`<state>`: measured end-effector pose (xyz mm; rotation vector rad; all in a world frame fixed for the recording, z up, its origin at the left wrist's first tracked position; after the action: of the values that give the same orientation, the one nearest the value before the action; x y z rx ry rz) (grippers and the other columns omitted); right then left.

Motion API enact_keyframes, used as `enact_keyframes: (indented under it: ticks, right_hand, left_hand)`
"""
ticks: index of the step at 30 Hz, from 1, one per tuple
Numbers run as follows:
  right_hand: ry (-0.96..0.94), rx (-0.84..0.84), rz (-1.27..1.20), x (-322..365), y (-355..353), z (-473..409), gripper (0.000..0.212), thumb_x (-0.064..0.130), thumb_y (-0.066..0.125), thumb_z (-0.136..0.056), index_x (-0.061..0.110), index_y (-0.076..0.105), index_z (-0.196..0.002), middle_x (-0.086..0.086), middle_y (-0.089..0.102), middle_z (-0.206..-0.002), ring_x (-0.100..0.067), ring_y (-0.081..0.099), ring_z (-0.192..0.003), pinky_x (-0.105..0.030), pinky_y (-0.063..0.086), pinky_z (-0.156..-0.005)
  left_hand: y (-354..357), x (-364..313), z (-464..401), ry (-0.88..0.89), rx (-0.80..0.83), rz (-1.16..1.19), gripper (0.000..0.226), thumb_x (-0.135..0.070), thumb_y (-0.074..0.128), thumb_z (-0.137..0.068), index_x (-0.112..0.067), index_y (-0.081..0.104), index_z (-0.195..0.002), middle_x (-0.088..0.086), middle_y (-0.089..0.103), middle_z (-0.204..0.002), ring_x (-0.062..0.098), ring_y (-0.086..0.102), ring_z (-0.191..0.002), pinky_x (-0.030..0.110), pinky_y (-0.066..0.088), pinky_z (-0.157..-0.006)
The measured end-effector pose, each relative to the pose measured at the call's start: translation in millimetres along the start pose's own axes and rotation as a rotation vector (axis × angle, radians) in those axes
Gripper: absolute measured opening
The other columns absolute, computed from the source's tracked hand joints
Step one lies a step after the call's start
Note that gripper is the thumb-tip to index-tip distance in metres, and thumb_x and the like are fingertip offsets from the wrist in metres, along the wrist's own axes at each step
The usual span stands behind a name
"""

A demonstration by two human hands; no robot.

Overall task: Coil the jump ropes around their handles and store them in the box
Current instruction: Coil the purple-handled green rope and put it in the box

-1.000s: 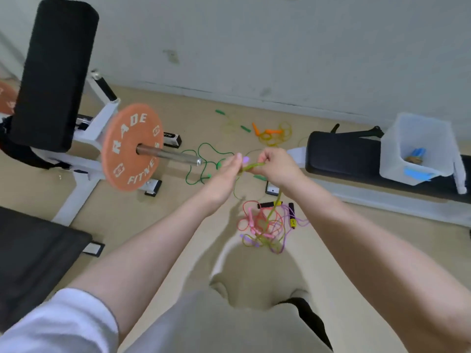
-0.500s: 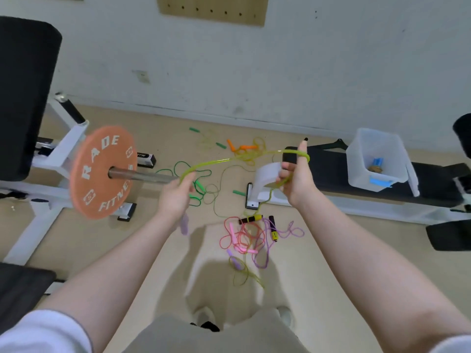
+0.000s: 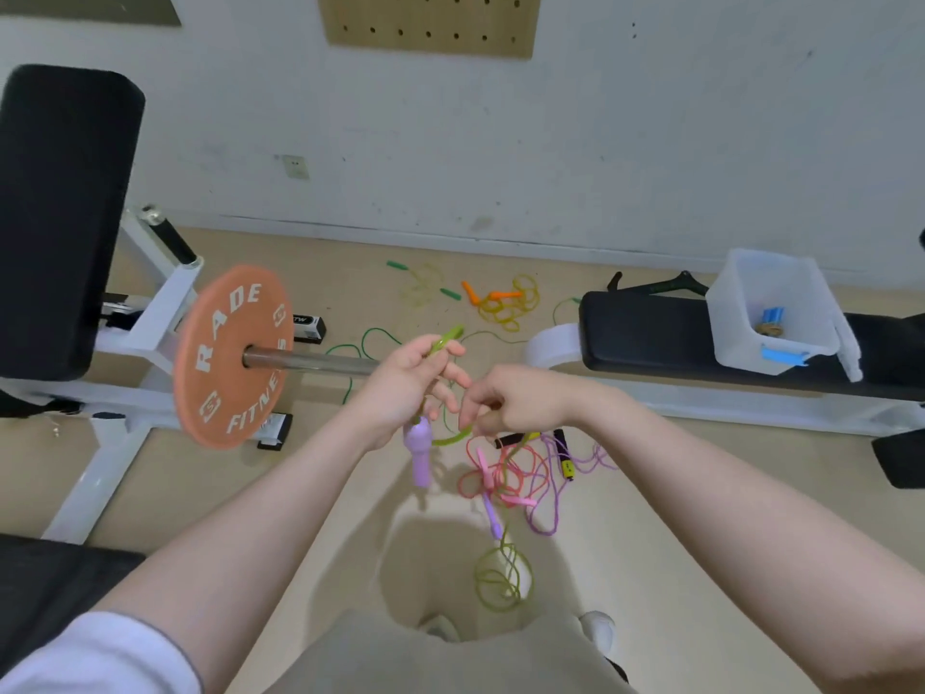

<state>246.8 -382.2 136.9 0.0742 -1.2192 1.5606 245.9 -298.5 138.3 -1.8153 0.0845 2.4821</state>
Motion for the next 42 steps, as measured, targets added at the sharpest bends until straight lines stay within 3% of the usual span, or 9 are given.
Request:
enact_keyframes:
  ticks: [4,8,14,21,24,28,32,38,42]
  right_hand:
    - [-0.141,-0.143,-0.246,29,-35,10,0.013,0.000,0.060,-0.085,0.007,0.068,-0.092,-0.001,0.060,-0.066,0.006,0.051,-0.051,-0.004,0.036,-0.056]
    - [-0.185,-0.474,-0.604,22,-72,12,0.011,-0.002,0.056,-0.088,0.005,0.065,-0.087,0.003,0.056,-0.059,0.002,0.040,-0.044,-0.008,0.032,-0.047]
    - [0.038,-0.949,-0.855,-36,-95,19,0.008,0.004,0.056,-0.089,0.007,0.064,-0.090,0.000,0.054,-0.064,0.003,0.039,-0.038,-0.008,0.029,-0.043]
    - [0.134,-0.789,-0.417,-41,-54,-15,0.022,0.023,0.053,-0.093,0.009,0.063,-0.079,0.005,0.054,-0.057,0.000,0.045,-0.051,-0.024,0.036,-0.059]
    - [0.248,-0.540,-0.309,-50,-16,-27,0.029,0.032,0.042,-0.097,0.014,0.055,-0.078,0.002,0.052,-0.055,-0.016,0.050,-0.057,-0.027,0.038,-0.064]
    - [0.185,-0.243,-0.088,-31,22,-29,0.016,0.024,0.037,-0.099,0.014,0.048,-0.093,-0.014,0.058,-0.079,-0.028,0.055,-0.075,-0.034,0.041,-0.065]
    - [0.019,0.069,0.286,27,45,-28,0.022,0.022,0.040,-0.097,0.011,0.047,-0.079,-0.013,0.054,-0.073,-0.031,0.048,-0.078,-0.036,0.038,-0.070]
    - [-0.190,-0.165,0.260,92,-21,-4,0.021,0.021,0.063,-0.086,0.005,0.062,-0.072,0.008,0.036,-0.050,-0.013,0.039,-0.050,-0.025,0.025,-0.050]
    - [-0.164,-0.424,-0.282,64,-69,6,0.020,0.013,0.071,-0.080,0.020,0.062,-0.063,0.004,0.052,-0.055,-0.004,0.045,-0.049,-0.017,0.043,-0.047]
  left_hand:
    - [-7,4,7,-0.030,0.037,-0.075,0.018,-0.013,0.033,-0.102,-0.012,0.050,-0.096,-0.002,0.066,-0.073,-0.003,0.058,-0.048,0.013,0.035,-0.039]
    - [-2,8,11,-0.060,0.137,0.122,0.020,-0.014,0.034,-0.101,-0.010,0.051,-0.091,0.007,0.069,-0.063,0.017,0.066,-0.053,0.023,0.053,-0.054]
    - [-12,16,13,-0.056,0.094,0.153,0.032,-0.022,0.028,-0.102,-0.009,0.050,-0.084,-0.007,0.032,-0.043,0.005,0.019,-0.033,0.013,0.019,-0.036]
    - [-8,-13,19,0.003,0.197,0.544,0.036,-0.032,0.035,-0.090,-0.018,0.053,-0.117,-0.011,0.044,-0.045,-0.001,0.012,-0.032,0.016,0.007,-0.035]
    - [-31,-23,15,0.026,0.151,0.713,0.042,-0.035,0.038,-0.085,-0.026,0.049,-0.124,-0.003,0.069,-0.100,-0.002,0.035,-0.035,0.006,0.028,-0.031]
    - [-82,-11,5,0.033,-0.082,0.717,0.039,-0.022,0.033,-0.099,-0.019,0.036,-0.138,0.007,0.049,-0.135,0.021,0.072,-0.078,0.027,0.055,-0.076]
    - [-81,11,0,-0.049,-0.142,0.523,0.052,-0.006,0.036,-0.099,-0.015,0.019,-0.147,0.006,0.044,-0.143,0.025,0.071,-0.078,0.033,0.056,-0.079]
    - [-54,22,7,-0.108,-0.051,-0.107,0.047,0.009,0.033,-0.093,-0.007,0.035,-0.137,0.018,0.067,-0.110,0.004,0.064,-0.052,0.019,0.046,-0.053]
    - [-27,12,25,-0.150,0.110,0.050,0.031,-0.016,0.033,-0.101,-0.018,0.044,-0.129,0.014,0.066,-0.108,0.002,0.058,-0.043,0.027,0.046,-0.054]
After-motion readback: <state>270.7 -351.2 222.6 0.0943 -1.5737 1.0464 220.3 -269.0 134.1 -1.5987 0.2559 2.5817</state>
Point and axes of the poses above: each hand's wrist, its own z-axis away from the middle knuckle, its own y-axis out of the palm, x = y × z, the point moved 9 cm from there along -z, towards the middle knuckle
